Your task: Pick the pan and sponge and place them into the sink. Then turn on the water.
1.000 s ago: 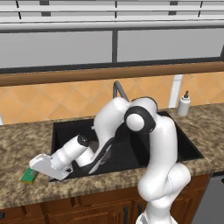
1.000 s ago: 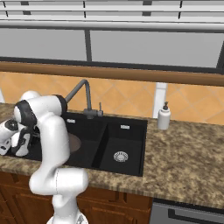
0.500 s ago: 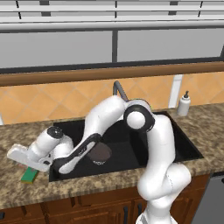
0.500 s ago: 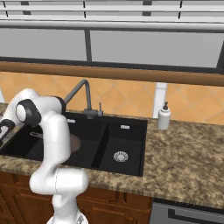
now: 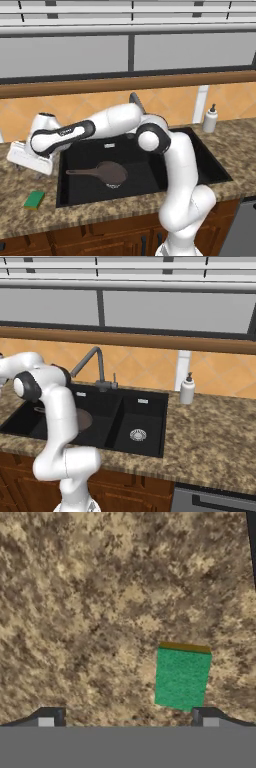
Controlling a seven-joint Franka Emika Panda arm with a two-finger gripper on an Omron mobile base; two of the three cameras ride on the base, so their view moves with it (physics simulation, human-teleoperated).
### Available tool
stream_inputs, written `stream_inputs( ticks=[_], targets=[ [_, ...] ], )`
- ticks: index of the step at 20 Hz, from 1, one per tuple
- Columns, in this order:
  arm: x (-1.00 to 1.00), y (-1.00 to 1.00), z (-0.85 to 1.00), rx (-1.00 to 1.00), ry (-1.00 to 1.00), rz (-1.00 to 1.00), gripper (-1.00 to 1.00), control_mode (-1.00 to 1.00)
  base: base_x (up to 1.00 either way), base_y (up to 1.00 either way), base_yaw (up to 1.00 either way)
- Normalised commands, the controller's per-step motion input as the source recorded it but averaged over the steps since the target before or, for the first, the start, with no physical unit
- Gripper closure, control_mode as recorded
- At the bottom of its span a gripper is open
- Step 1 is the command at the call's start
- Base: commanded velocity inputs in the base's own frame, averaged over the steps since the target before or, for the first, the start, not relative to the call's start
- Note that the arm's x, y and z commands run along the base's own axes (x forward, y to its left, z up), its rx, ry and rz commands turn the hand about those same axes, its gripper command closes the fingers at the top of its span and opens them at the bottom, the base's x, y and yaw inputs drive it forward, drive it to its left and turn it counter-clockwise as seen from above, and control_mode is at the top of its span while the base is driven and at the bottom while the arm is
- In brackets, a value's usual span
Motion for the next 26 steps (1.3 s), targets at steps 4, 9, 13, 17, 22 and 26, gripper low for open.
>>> stream_inputs(
  ticks=[4, 9, 13, 17, 22, 26],
  targets=[
    [-0.13, 0.07, -0.22, -0.25, 0.19, -0.16, -1.00, -1.00, 0.00, 0.00, 0.00],
    [-0.25, 0.15, -0.26, -0.26, -0.01, -0.07, -1.00, -1.00, 0.00, 0.00, 0.00],
    [-0.18, 0.01, -0.39, -0.20, -0.04, 0.00, -1.00, -1.00, 0.00, 0.00, 0.00],
    [-0.02, -0.18, -0.01, -0.08, 0.03, 0.00, -1.00, -1.00, 0.00, 0.00, 0.00],
    [-0.17, -0.42, -0.17, -0.09, 0.05, 0.00, -1.00, -1.00, 0.00, 0.00, 0.00],
    [-0.13, -0.30, -0.39, -0.10, -0.02, 0.01, -1.00, -1.00, 0.00, 0.00, 0.00]
  ],
)
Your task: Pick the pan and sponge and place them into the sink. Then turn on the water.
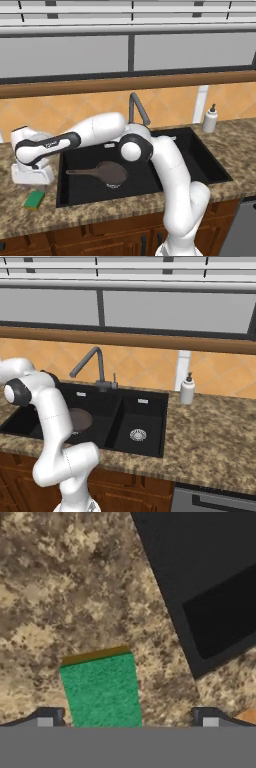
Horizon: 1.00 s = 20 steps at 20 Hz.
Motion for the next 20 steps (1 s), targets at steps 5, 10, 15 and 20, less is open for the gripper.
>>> stream_inputs(
  ticks=[5, 10, 15, 20],
  targets=[
    [0.00, -0.01, -0.28, -0.01, -0.29, 0.07, -1.00, -1.00, 0.00, 0.00, 0.00],
    [0.00, 0.13, -0.15, 0.00, -0.22, 0.01, -1.00, -1.00, 0.00, 0.00, 0.00],
    [-0.09, 0.03, -0.21, 0.00, -0.04, 0.00, -1.00, -1.00, 0.00, 0.00, 0.00],
    [-0.01, 0.00, -0.24, 0.00, 0.00, 0.00, -1.00, -1.00, 0.00, 0.00, 0.00]
  ],
)
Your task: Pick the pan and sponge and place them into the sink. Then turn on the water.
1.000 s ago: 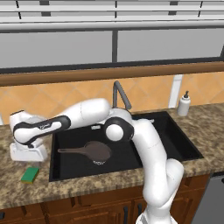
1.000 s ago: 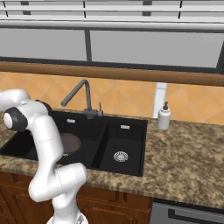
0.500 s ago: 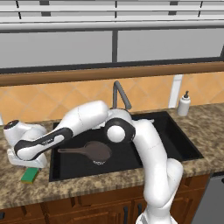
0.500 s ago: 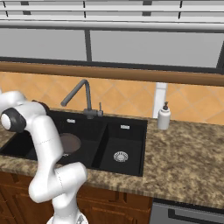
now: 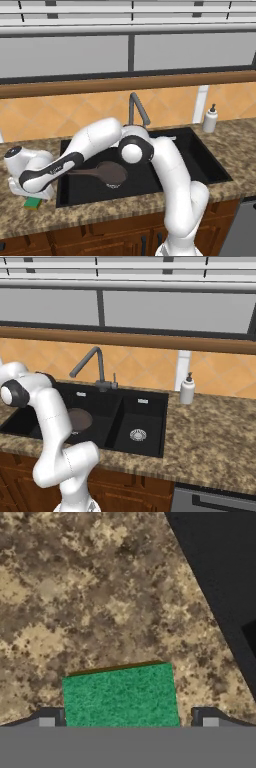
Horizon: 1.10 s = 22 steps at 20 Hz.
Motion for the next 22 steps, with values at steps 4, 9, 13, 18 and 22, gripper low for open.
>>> stream_inputs(
  ticks=[4, 9, 13, 18, 22],
  targets=[
    [0.00, 0.07, -0.27, -0.01, -0.03, 0.00, -1.00, -1.00, 0.00, 0.00, 0.00],
    [-0.01, 0.14, -0.59, -0.06, -0.02, 0.00, 1.00, -1.00, 0.00, 0.00, 0.00],
    [-0.11, 0.02, -0.81, -0.04, -0.01, 0.00, 1.00, -1.00, 0.00, 0.00, 0.00],
    [-0.26, 0.00, -0.81, -0.01, -0.15, -0.02, 1.00, -1.00, 0.00, 0.00, 0.00],
    [-0.36, -0.06, -0.55, 0.02, -0.24, -0.31, 1.00, -1.00, 0.00, 0.00, 0.00]
  ],
)
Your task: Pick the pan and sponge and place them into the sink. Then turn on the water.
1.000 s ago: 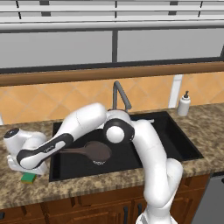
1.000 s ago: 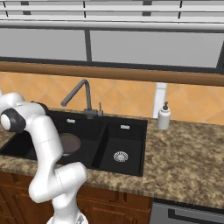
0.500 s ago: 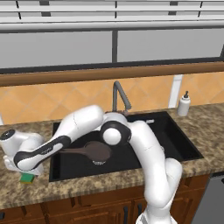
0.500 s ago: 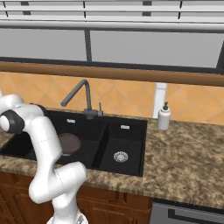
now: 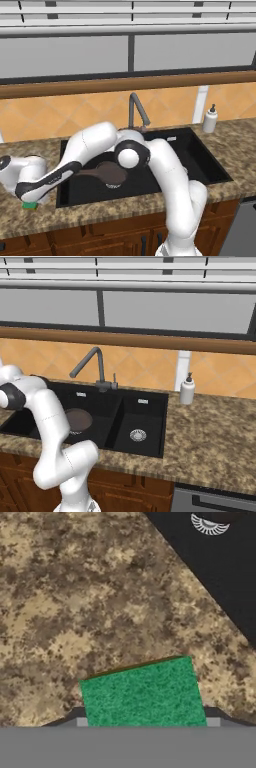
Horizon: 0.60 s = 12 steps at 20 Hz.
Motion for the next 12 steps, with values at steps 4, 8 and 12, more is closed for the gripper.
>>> stream_inputs(
  ticks=[4, 8, 12],
  targets=[
    [-0.31, -0.15, -0.18, 0.11, -0.33, -0.54, 1.00, -1.00, 0.00, 0.00, 0.00],
    [-0.04, -0.04, 0.00, 0.19, -0.46, -0.62, 1.00, -1.00, 0.00, 0.00, 0.00],
    [-0.11, -0.13, 0.04, 0.18, -0.32, -0.63, 1.00, -1.00, 0.00, 0.00, 0.00]
  ],
)
